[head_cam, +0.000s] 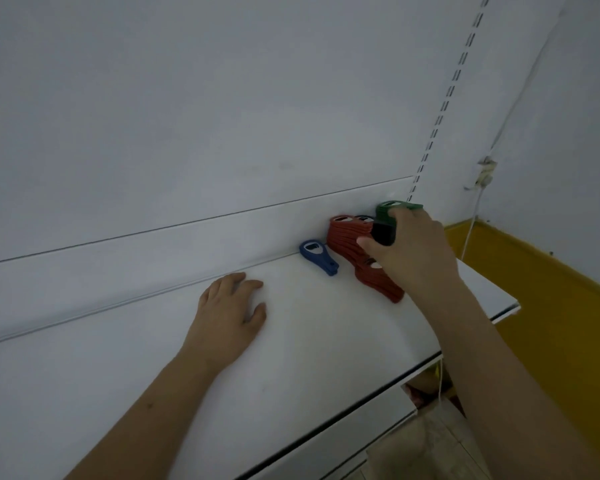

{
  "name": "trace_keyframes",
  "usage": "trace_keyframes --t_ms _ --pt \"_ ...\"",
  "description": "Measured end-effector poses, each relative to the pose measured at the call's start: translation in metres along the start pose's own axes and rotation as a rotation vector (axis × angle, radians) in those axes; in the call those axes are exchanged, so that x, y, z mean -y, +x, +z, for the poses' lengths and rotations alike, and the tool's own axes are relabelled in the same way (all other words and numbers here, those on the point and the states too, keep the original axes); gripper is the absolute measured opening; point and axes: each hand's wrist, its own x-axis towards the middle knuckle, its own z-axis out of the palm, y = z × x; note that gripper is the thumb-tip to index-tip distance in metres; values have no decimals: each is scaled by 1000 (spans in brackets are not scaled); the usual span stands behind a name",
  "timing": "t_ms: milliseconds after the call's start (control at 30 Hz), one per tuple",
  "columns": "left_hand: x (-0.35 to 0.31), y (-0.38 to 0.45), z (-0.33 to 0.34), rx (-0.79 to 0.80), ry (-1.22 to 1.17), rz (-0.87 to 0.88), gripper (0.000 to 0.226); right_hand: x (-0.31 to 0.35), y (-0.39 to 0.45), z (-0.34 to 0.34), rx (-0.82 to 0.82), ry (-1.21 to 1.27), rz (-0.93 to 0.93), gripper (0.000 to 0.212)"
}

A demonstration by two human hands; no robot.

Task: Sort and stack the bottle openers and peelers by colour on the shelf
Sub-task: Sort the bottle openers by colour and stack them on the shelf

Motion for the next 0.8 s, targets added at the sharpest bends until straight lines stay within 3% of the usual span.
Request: trace_keyframes --t_ms 67,233,433,600,700,800 --pt "1 -1 -4 44 -11 21 72 29 -2 -11 -44 267 -113 53" --pt "10 -29 -48 99 -33 65 45 147 -9 10 91 731 -466 37" --pt "74 -131 -113 -230 35 -300 38 312 -72 42 309 873 -917 50" --pt "138 -253 -168 -490 79 -539 30 433 -147 39 405 970 -1164 55" --pt "173 -317 -213 -654 90 -609 27 509 -204 37 450 1015 -1263 52" --pt "205 -374 -257 -810 114 -585 24 584 -260 45 472 910 -1326 52"
